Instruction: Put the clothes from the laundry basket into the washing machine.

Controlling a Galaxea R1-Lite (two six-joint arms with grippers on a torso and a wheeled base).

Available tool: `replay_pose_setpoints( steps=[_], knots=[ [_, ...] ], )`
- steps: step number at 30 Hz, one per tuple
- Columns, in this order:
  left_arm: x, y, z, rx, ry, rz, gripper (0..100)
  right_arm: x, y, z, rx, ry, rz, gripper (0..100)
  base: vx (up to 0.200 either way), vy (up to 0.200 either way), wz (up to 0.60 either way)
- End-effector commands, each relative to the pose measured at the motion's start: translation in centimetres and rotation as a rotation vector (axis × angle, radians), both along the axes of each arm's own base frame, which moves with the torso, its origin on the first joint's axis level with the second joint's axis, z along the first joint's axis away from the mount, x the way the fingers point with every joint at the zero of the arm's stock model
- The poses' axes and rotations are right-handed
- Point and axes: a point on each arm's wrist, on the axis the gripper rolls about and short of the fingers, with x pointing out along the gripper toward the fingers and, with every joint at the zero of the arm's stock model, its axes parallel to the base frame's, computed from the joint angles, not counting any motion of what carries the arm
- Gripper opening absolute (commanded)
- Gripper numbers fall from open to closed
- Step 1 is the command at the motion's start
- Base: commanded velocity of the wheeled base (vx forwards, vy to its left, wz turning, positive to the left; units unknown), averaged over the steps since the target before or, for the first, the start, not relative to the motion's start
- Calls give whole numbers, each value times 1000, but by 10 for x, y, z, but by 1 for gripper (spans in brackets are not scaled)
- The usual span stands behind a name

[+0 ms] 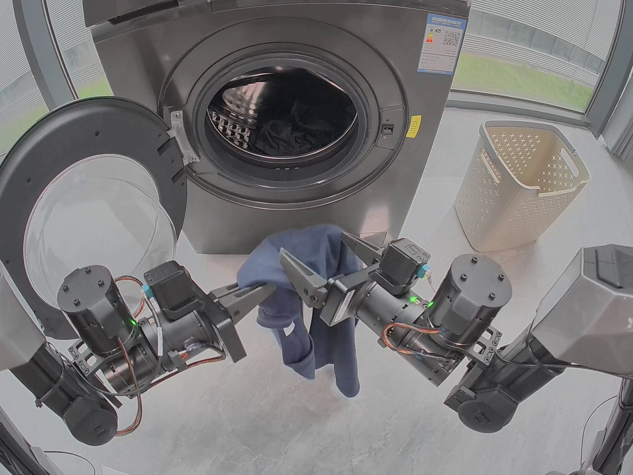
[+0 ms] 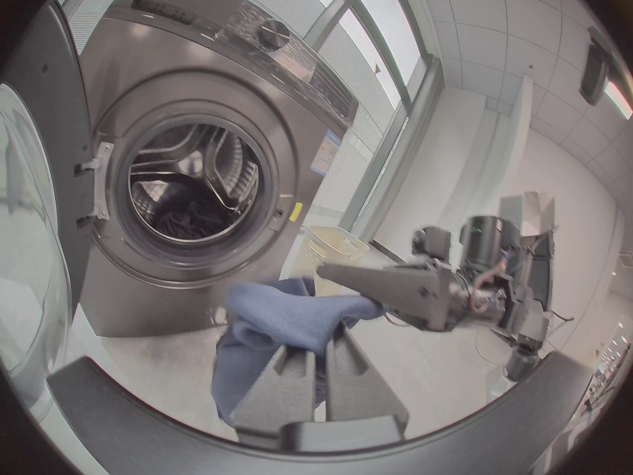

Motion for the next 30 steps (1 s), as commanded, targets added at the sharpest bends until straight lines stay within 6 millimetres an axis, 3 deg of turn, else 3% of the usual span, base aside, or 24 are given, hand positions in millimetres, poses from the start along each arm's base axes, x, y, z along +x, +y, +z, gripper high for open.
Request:
replay_pose_setpoints(
  steps=[1, 6, 9, 12, 24, 30],
  knots=[
    [9, -1, 17, -65, -45, 57, 0, -6, -20, 9, -1, 4, -19, 100, 0, 0, 0],
    [16, -4, 26, -114, -62, 119, 0, -6, -43, 4, -28, 41, -59, 100, 0, 0, 0],
    [19, -5, 35, -141, -92, 135, 0, -9, -60, -17, -103, 111, -62, 100, 0, 0, 0],
    [22, -6, 40, -157, -110, 157, 0, -13, -64, -26, -132, 141, -62, 100, 0, 0, 0],
    [30, -8, 62, -232, -179, 241, 0, -19, -48, -43, -154, 188, -11, 100, 0, 0, 0],
    [30, -8, 63, -234, -181, 244, 0, -17, -27, -58, -170, 200, 30, 100, 0, 0, 0]
  ],
)
